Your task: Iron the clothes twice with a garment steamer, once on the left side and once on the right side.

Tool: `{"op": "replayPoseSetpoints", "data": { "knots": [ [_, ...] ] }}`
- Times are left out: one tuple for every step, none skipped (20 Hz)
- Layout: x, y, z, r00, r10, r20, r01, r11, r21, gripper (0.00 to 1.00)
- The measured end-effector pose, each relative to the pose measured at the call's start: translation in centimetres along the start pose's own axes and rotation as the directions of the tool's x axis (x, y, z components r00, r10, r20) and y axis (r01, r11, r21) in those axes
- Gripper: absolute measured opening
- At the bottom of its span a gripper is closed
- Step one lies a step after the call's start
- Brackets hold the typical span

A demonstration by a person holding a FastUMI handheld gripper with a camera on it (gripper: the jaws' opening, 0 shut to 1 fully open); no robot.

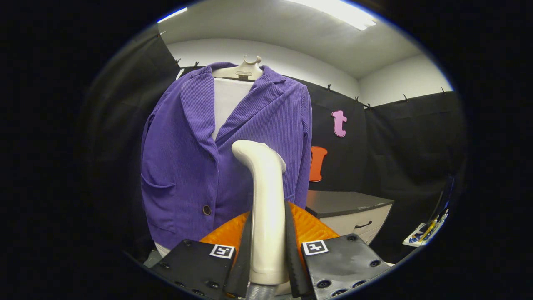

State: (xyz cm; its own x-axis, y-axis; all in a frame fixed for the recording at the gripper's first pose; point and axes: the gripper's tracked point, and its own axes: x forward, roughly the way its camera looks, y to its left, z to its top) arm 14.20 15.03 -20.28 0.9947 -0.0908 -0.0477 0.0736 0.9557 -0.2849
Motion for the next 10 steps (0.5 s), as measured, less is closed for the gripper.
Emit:
{"op": "replayPoseSetpoints", "data": {
  "knots": [
    [-0.2,0.0,-0.5,1.000,0.001,-0.008,-0.001,1.000,-0.001,0.46],
    [-0.3,-0.1,-1.0,1.000,0.001,-0.017,-0.002,1.000,-0.002,0.46],
    [-0.4,0.0,-1.4,1.000,0.002,-0.025,-0.003,1.000,-0.004,0.46],
    [-0.6,0.0,-1.9,0.999,0.003,-0.033,-0.003,1.000,-0.005,0.46],
    [-0.7,0.0,-2.3,0.999,0.004,-0.043,-0.005,1.000,-0.006,0.46],
    [-0.7,0.1,-2.7,0.999,0.006,-0.050,-0.006,1.000,-0.007,0.46],
    [-1.0,0.1,-3.1,0.998,0.007,-0.056,-0.007,1.000,-0.010,0.46],
    [-1.2,0.1,-3.5,0.998,0.008,-0.063,-0.008,1.000,-0.012,0.46],
    [-1.4,0.1,-4.0,0.998,0.008,-0.069,-0.009,1.000,-0.013,0.46],
    [-1.5,0.2,-4.5,0.997,0.007,-0.076,-0.009,1.000,-0.017,0.46]
  ]
}}
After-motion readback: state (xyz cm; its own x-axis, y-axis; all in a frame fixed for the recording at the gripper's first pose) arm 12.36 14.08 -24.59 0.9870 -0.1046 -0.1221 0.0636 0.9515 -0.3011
